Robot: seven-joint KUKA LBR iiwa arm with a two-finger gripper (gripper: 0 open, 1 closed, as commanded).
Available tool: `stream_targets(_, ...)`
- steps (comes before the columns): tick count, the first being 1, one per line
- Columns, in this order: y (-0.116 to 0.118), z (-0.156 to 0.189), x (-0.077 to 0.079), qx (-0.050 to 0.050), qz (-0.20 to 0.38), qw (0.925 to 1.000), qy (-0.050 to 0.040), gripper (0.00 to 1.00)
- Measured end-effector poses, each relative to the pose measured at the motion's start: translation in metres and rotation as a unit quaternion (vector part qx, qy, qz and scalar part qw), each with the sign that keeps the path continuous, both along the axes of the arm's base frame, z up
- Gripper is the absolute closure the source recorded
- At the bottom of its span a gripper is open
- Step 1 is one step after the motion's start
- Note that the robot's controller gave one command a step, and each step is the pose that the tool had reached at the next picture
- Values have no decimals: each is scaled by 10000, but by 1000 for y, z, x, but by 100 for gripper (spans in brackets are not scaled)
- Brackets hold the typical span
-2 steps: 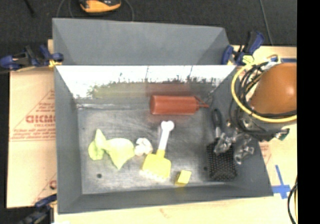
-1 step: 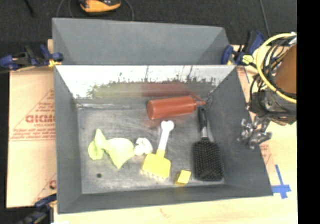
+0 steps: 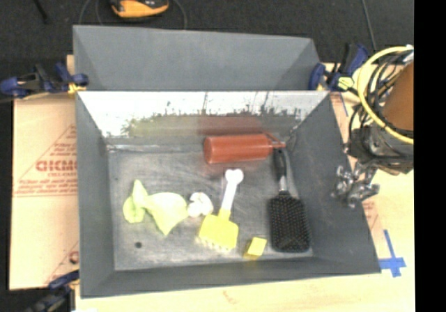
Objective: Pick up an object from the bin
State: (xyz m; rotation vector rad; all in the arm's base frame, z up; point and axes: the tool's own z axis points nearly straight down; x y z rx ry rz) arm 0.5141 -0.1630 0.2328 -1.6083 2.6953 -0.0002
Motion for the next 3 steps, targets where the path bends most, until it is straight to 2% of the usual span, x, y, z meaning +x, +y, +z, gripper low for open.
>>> stream_targets(1,9,-56,-6,-10,-257,9997,-27,100)
stream_targets(2,13,-101,-6,6,-359,9994,16,100)
stream_targets(3,18,-87,-4,5,-1395,9902,-1,100)
